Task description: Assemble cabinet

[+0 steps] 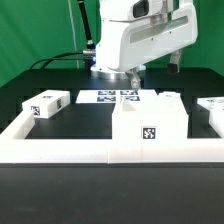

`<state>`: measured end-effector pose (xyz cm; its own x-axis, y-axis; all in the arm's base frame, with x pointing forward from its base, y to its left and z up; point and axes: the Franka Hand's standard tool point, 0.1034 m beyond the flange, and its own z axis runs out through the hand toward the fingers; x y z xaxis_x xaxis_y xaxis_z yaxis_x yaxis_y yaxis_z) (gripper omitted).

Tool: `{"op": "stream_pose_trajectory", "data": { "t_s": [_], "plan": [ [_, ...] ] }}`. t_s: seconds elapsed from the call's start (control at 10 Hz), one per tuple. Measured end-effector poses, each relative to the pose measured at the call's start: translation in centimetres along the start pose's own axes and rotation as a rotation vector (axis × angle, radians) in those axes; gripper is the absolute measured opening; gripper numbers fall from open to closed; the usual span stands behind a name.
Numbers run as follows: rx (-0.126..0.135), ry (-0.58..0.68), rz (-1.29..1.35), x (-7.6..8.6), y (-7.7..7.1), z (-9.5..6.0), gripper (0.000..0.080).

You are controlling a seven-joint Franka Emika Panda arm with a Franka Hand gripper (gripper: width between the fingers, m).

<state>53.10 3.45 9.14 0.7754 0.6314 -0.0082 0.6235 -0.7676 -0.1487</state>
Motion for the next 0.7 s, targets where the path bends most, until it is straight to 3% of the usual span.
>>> {"op": "stream_pose_trajectory", "data": {
  "t_s": [0.5, 0.7],
  "plan": [
    [0.000, -0.001, 0.000, -0.03, 0.01, 0.05, 0.0798],
    [-0.024, 0.014, -0.120, -0.19, 0.23, -0.12, 0.0798]
  ]
}}
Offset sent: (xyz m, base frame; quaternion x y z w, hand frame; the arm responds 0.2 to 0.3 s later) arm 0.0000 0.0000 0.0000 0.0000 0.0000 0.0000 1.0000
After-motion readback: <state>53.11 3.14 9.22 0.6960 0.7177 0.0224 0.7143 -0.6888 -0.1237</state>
